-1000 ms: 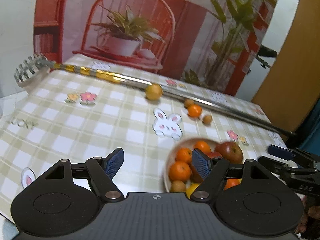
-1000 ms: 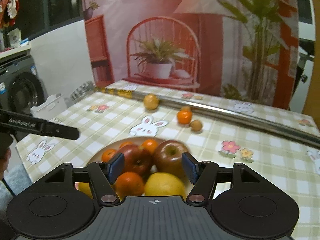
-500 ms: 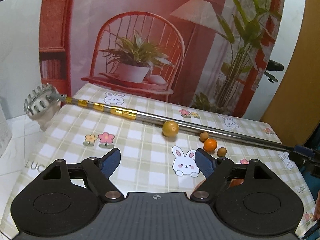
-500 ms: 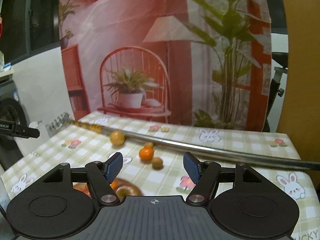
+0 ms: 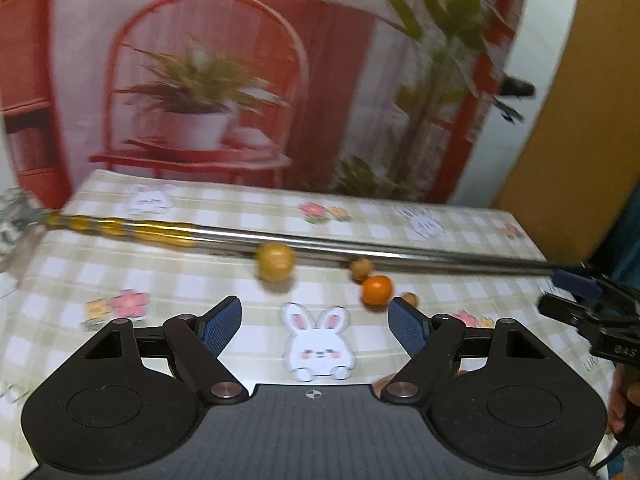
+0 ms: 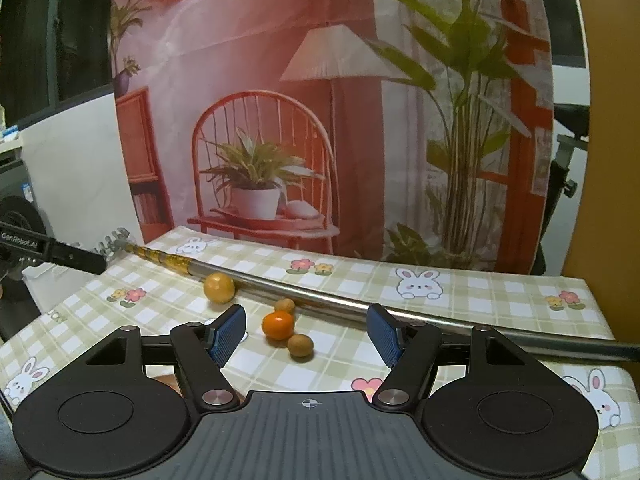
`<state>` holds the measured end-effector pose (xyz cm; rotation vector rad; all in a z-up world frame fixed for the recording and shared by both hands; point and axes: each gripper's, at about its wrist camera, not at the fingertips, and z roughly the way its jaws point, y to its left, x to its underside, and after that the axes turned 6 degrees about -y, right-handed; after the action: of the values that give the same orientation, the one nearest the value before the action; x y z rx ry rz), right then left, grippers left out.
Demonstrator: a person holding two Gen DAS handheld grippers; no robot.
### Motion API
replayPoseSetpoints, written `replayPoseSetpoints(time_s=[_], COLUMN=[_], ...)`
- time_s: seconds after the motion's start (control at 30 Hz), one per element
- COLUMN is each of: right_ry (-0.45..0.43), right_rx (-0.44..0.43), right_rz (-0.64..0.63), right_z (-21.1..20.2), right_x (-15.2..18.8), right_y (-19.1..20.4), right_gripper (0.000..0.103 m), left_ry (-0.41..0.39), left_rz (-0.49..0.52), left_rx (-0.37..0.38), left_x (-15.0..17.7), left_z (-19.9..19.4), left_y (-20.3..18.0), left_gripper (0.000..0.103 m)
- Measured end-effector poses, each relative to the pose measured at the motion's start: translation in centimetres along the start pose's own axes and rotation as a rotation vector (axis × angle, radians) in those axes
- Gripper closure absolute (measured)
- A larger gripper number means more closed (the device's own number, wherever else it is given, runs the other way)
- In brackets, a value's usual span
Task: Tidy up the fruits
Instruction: 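Move both tools back toward the small fruits by the pole, then grasp a small orange with the left gripper while the right tool approaches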
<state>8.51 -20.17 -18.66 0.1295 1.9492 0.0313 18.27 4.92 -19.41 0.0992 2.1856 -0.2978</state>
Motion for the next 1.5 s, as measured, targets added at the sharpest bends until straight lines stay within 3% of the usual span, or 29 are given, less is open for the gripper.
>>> replayPoseSetpoints(time_s=[0.17, 0.23, 0.4, 0.6, 0.83, 1.07, 1.2, 1.5], right_ry=[0.015, 0.022, 0.037, 0.047, 0.063, 0.077, 0.086, 0.093], right_rx=[0.010, 0.018, 0.032, 0.045, 0.044, 0.046, 0.046, 0.041], right_rz=[0.026, 0.039, 0.086, 0.142, 0.179, 0.215, 0.223, 0.211], right_z=[1.5, 2.0, 2.7, 3.1, 3.5, 3.9, 4.0, 3.9], right_x=[0.7, 1.1, 2.1, 3.2, 4.4, 4.9, 5.0, 4.4], right_y=[-1.4, -2.1, -4.0, -5.8, -6.8, -7.5, -7.5, -7.0], right_gripper=[0.040, 0.040, 0.040, 0.040, 0.040, 0.040, 0.040, 0.040], left_ry=[0.101, 0.143, 0.252, 0.213, 0.289, 0.307, 0.315, 0.247], left_rz=[0.016, 0.022, -0.017, -0.111, -0.197, -0.207, -0.179, -0.145], left_rx=[0.091, 0.108, 0.175, 0.090, 0.056, 0.052, 0.052, 0.085], left_x=[-0.3, -0.3, -0.1, -0.9, -0.8, -0.3, -0.3, -0.6], left_z=[5.3, 7.5, 12.4, 15.2, 18.5, 19.9, 20.0, 15.2], left_y=[-2.6, -3.7, -5.4, -4.6, -3.2, -3.6, -3.9, -2.6], left_gripper=[0.035, 0.045, 0.054, 0.053, 0.052, 0.053, 0.061, 0.062])
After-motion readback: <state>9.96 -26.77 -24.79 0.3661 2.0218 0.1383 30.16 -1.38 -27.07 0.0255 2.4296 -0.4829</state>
